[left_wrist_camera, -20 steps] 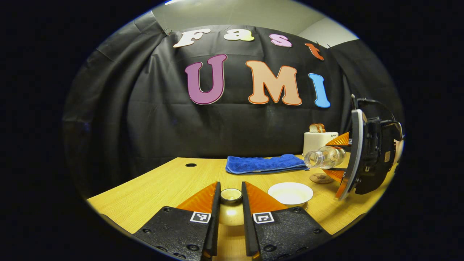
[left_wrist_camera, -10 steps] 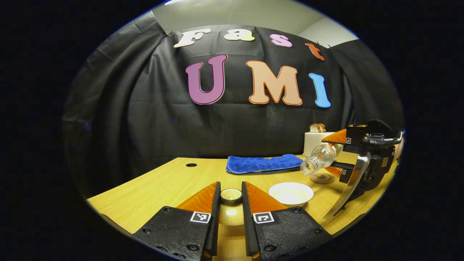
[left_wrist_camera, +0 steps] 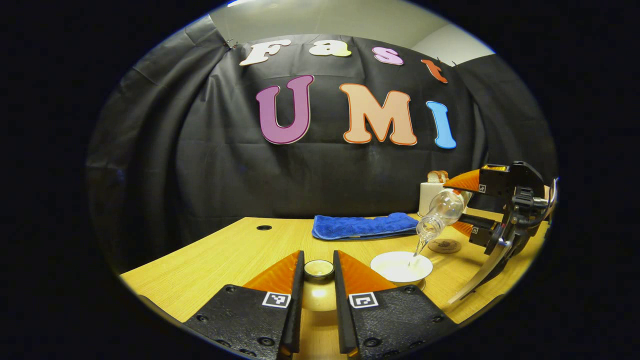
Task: Open the teacup lid with one hand, grasp the water bottle and pour water into the teacup with the other hand; after pouring, place the water bottle on the coaster and then close the teacup lid.
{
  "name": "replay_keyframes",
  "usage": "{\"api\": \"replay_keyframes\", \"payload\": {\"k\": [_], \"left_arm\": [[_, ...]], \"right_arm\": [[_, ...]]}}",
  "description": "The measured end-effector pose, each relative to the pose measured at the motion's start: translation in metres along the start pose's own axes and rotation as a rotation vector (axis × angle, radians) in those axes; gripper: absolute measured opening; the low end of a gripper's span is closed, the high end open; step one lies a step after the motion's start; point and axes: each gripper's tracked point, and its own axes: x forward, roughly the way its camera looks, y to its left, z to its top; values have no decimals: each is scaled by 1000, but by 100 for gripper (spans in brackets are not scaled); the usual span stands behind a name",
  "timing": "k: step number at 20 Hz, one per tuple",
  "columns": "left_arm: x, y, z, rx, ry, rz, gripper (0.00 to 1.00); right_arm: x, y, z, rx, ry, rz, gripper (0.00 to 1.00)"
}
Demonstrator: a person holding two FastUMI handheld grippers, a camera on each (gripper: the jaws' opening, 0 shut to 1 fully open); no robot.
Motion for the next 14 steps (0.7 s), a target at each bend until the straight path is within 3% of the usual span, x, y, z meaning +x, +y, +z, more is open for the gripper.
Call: {"api": "replay_keyframes", "payload": {"k": [7,14], "left_arm": [[1,0,0,0,-1,-1,28],[1,0,0,0,-1,-1,28]], "right_arm": [[-2,-20,10,-92,-41,-113,78],[-1,-36,17,-192,-78,-164,77]]}}
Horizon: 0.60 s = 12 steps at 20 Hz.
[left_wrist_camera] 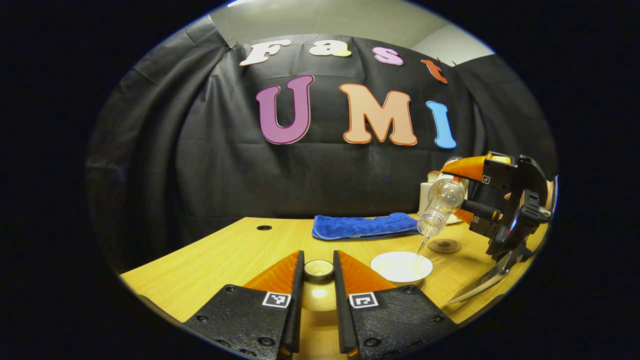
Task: Open the teacup lid with one hand, grasp the water bottle and pour water into the teacup with the other hand; after pouring, place the water bottle on the coaster and then close the teacup lid.
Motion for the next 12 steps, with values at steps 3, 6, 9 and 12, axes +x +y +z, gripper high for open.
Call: {"api": "replay_keyframes", "payload": {"k": [3,6,9,12], "left_arm": [[-1,0,0,0,0,0,28],[-1,1,0,1,1,1,28],[0,0,1,1,0,1,28],[-2,1,0,1,0,1,28]], "right_arm": [[1,-4,3,-30,-14,-12,78],[-1,-2,4,-18,-13,-5,78],[-3,12,-2,86,22,44,78],[-7,34,-7,238,75,110,77]]}}
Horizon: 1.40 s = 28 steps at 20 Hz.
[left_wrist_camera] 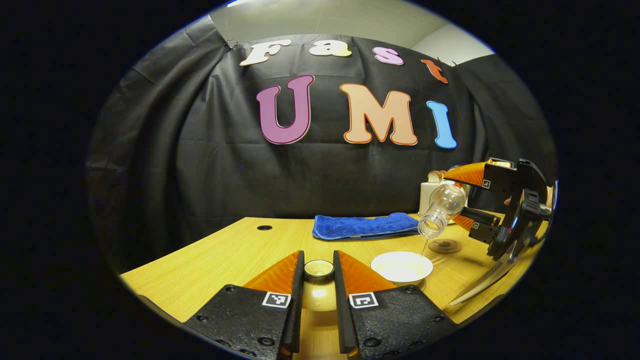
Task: Open the teacup lid with one hand, grasp the water bottle and pour water into the teacup with the other hand; after pouring, place the water bottle on the coaster and then close the teacup lid.
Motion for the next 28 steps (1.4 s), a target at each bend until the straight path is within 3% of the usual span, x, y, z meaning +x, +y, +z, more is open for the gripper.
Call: {"api": "replay_keyframes", "payload": {"k": [5,7,8,12,15,21,28], "left_arm": [[1,0,1,0,0,0,28],[2,0,0,0,0,1,28],[1,0,0,0,0,1,27],[2,0,1,0,-1,1,28],[0,0,0,0,-1,1,28],[1,0,1,0,-1,1,28],[1,0,1,0,-1,1,28]], "right_arm": [[-19,32,-10,403,101,154,80],[-15,30,-10,549,126,185,76],[-15,30,-9,616,131,197,81],[-15,34,-8,966,167,281,82],[-11,28,-19,1206,202,285,77],[6,41,-63,1551,274,274,80],[10,67,-101,1765,369,255,80]]}}
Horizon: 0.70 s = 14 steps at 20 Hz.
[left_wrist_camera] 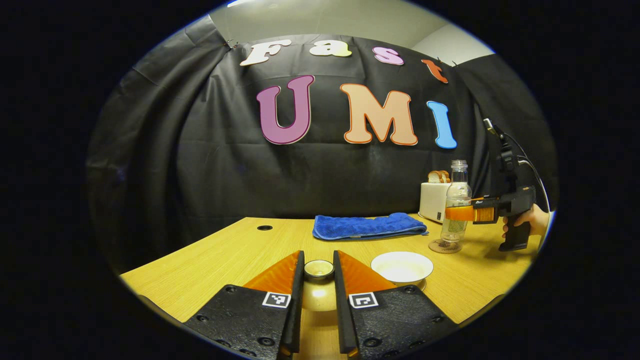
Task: Open the teacup lid with one hand, grasp the water bottle and pour water into the teacup with the other hand; after pouring, place the water bottle on the coaster and then close the teacup lid.
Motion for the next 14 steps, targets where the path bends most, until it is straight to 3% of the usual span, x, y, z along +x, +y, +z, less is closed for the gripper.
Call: {"api": "replay_keyframes", "payload": {"k": [7,14], "left_arm": [[-1,1,0,0,-1,1,28],[-2,1,0,1,0,2,28]], "right_arm": [[10,-2,-19,7,39,3,78],[10,0,-22,-9,36,13,82]]}}
